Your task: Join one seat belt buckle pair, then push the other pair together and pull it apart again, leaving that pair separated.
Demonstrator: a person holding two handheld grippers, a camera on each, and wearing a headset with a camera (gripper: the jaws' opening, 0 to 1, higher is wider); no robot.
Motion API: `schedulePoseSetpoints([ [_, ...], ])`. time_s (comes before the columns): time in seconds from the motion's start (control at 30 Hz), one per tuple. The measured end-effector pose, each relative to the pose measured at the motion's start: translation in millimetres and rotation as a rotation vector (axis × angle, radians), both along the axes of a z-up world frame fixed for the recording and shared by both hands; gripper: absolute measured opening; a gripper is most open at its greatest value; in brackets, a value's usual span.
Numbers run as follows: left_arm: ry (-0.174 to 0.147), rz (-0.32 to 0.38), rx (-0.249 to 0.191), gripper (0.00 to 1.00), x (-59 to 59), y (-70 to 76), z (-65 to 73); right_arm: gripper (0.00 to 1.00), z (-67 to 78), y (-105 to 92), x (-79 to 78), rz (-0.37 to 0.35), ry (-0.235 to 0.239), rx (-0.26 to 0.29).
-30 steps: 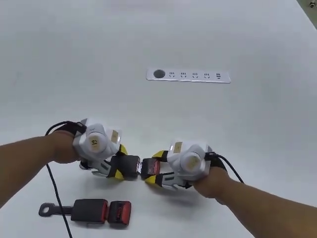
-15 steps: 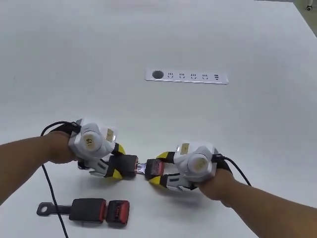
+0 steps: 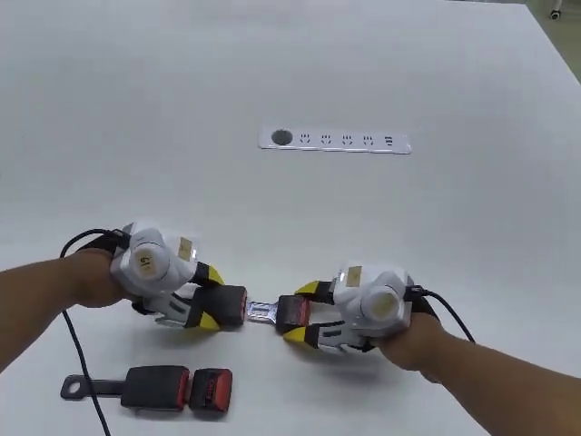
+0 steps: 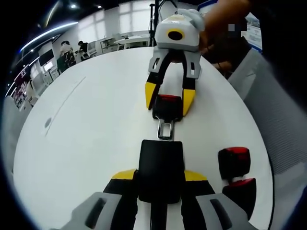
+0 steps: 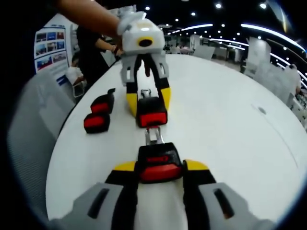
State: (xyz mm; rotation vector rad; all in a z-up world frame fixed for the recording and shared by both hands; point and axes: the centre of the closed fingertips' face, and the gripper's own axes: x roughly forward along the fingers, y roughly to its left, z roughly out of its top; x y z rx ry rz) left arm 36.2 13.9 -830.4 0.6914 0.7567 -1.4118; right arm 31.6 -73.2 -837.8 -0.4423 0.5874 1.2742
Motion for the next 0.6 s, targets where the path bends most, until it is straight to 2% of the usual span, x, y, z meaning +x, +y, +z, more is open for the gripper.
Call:
schedulePoseSetpoints([
  [0.23,0.005,0.009,-0.015,0.35,5.2,4.5,-5.5,0.36,0.5,-20.8,-4.4,0.000,0.009,-0.001],
  [0.33,0.004,0.009,-0.019,0.35,7.0,5.9,-7.5,0.36,3.2,-26.3,-3.4,0.005,-0.002,0.007],
  [0.6,0.005,0.017,-0.036,0.36,7.9,6.3,-8.8,0.37,2.2,-53.3,-9.1,0.001,0.015,-0.003],
])
